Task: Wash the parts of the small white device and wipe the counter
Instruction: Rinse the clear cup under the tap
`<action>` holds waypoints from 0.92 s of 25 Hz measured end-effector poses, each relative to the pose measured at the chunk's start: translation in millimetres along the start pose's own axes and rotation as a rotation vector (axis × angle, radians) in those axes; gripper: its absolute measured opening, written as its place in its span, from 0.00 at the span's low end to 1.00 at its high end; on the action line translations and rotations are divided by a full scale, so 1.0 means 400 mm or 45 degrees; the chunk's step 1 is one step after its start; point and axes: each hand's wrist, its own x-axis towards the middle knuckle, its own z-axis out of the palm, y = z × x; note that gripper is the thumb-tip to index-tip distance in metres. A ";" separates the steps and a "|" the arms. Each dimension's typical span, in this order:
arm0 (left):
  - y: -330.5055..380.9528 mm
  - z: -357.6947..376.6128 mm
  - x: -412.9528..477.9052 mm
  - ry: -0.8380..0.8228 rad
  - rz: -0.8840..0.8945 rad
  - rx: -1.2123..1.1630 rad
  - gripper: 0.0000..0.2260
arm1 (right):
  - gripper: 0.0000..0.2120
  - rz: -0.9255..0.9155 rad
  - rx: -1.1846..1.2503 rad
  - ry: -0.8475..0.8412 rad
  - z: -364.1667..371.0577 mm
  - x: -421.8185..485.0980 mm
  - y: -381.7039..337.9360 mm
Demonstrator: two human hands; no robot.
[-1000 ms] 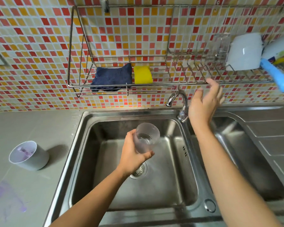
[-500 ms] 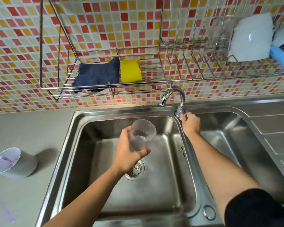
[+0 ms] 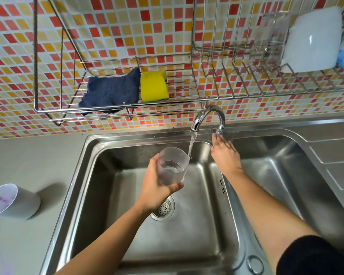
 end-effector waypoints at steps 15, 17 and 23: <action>0.048 0.114 0.107 -0.232 -0.513 -0.106 0.27 | 0.27 0.445 0.290 -0.316 0.113 -0.217 -0.007; 0.049 0.108 0.110 -0.199 -0.505 0.059 0.27 | 0.27 0.444 0.294 -0.315 0.110 -0.218 -0.007; 0.065 0.079 0.096 -0.210 -0.283 0.145 0.30 | 0.26 0.433 0.279 -0.319 0.111 -0.218 -0.008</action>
